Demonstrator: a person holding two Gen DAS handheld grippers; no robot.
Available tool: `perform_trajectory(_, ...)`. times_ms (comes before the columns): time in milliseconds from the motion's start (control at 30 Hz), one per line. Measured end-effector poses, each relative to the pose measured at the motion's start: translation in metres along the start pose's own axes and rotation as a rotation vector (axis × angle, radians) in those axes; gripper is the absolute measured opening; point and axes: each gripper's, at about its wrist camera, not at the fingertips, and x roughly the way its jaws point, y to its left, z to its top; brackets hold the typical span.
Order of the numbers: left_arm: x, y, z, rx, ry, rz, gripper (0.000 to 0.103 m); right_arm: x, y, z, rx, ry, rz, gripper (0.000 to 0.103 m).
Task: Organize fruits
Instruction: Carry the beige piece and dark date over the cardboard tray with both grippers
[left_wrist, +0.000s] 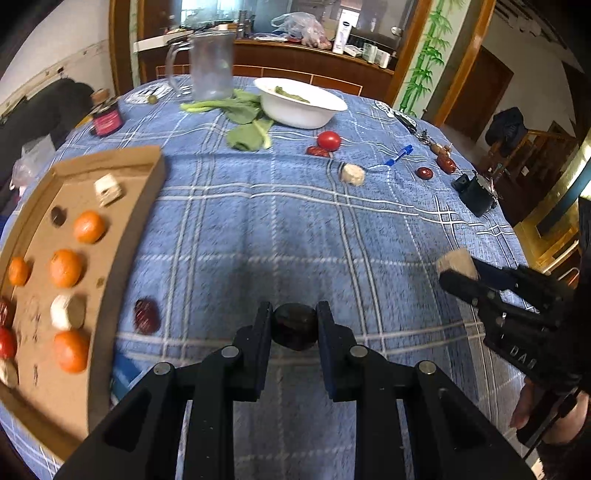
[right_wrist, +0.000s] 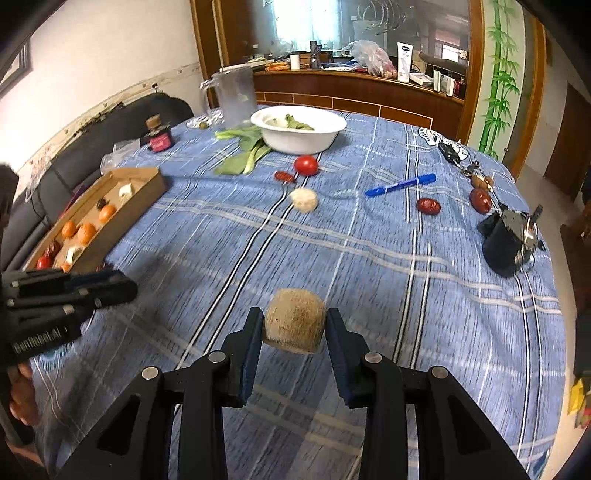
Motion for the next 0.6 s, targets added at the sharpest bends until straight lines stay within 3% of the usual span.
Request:
perform_trajectory(267, -0.031, 0.023, -0.013, -0.016, -0.034, 0.022, 0.022, -0.007, 0.030, -0.011, 0.011, 0.002, 0.016, 0.037)
perform_trajectory(600, -0.057, 0.071, -0.014, -0.085, -0.063, 0.053, 0.022, 0.000, 0.082, 0.014, -0.048, -0.009, 0.055, 0.037)
